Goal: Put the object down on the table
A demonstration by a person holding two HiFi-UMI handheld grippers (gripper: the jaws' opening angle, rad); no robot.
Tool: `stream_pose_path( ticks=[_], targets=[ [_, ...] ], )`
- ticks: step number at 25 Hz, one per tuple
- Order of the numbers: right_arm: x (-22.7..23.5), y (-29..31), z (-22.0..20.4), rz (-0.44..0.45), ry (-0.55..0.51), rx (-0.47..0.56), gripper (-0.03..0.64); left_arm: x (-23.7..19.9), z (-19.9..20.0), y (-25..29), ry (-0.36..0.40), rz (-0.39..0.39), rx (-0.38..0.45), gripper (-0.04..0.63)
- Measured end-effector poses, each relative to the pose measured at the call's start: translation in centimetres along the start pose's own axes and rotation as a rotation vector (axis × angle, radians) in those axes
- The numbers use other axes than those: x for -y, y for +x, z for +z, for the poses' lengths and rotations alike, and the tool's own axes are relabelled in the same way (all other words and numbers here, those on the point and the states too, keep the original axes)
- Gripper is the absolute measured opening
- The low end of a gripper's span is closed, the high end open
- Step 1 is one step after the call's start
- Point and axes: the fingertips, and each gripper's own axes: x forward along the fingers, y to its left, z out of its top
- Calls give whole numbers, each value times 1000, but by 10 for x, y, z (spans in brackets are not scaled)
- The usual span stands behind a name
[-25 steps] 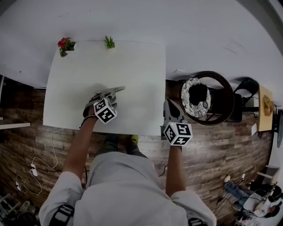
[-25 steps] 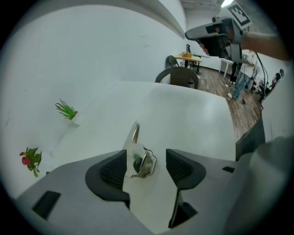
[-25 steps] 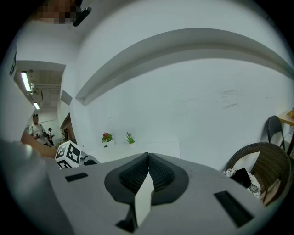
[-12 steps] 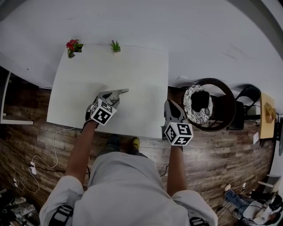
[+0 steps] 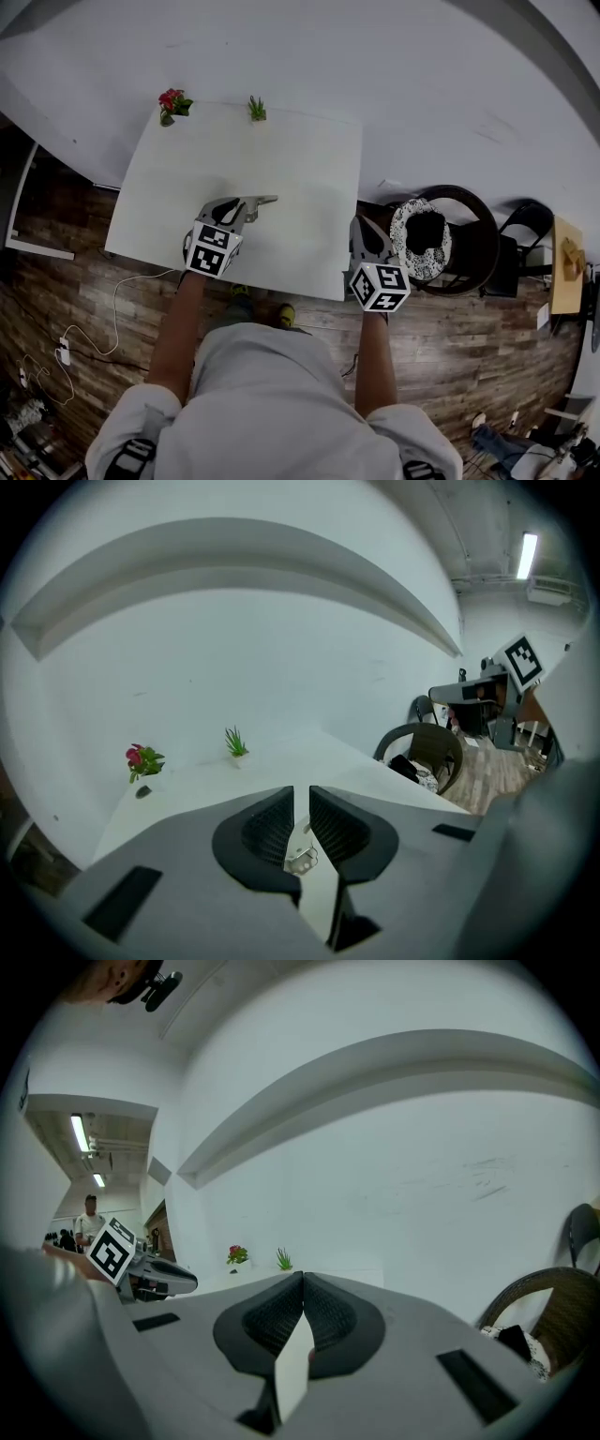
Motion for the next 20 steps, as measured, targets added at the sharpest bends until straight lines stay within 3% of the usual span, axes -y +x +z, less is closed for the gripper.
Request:
stream_pose_path(
  ticks=[4, 13, 20],
  targets=[
    [-2, -7, 5, 15, -14, 19, 8, -2, 11, -20, -71, 44, 71, 57],
    [-7, -17, 20, 32, -27, 62, 8, -3, 40, -61, -61, 129, 190, 31],
    [-3, -25, 18, 31, -33, 71, 8, 3, 45, -74, -64, 168, 236, 21]
  ],
)
